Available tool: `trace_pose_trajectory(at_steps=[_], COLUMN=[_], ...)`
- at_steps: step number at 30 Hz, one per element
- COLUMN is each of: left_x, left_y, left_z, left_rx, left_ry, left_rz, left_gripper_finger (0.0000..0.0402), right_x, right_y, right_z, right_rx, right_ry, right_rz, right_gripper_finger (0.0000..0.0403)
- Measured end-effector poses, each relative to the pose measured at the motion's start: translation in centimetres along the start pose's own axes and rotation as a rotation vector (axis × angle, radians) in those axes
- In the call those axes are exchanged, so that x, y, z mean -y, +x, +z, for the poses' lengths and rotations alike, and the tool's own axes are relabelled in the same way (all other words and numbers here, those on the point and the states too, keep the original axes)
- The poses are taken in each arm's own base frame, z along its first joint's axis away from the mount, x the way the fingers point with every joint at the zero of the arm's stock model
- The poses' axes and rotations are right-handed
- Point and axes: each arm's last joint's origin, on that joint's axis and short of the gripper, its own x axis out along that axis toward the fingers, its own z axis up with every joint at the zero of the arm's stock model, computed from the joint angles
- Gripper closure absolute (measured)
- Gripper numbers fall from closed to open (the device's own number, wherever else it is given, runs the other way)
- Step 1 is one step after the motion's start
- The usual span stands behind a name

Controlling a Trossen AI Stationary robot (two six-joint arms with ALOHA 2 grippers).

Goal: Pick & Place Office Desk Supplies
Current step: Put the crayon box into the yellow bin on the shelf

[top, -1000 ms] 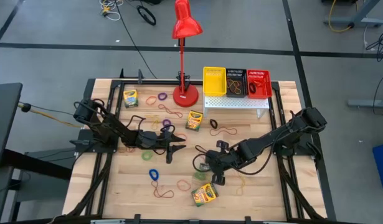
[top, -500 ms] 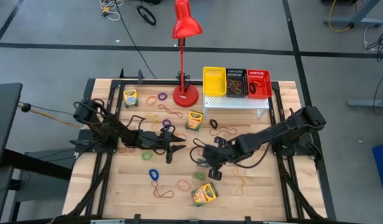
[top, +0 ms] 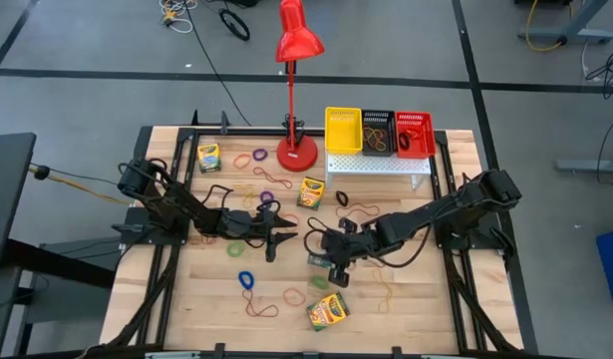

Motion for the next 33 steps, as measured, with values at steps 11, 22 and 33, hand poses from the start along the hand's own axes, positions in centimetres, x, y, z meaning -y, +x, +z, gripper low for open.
trace_pose_trajectory(at_steps=[11, 22, 33], left_x=[0.0, 0.0, 0.0], left_y=[0.0, 0.0, 0.0], left_z=[0.0, 0.0, 0.0], left_rx=[0.0, 0.0, 0.0], left_ry=[0.0, -0.001, -0.001], left_rz=[0.0, 0.0, 0.0], left_gripper_finger=[0.0261, 0.0261, 0.0261], right_x=[0.2, 0.2, 0.5], right_y=[0.1, 0.1, 0.9], right_z=[0.4, 0.9, 1.0], right_rx=[0.018, 0.043, 0.037], right_ry=[0.003, 0.034, 0.042], right_rz=[0.024, 0.073, 0.074], right_gripper_finger=[0.0394, 0.0394, 0.0394])
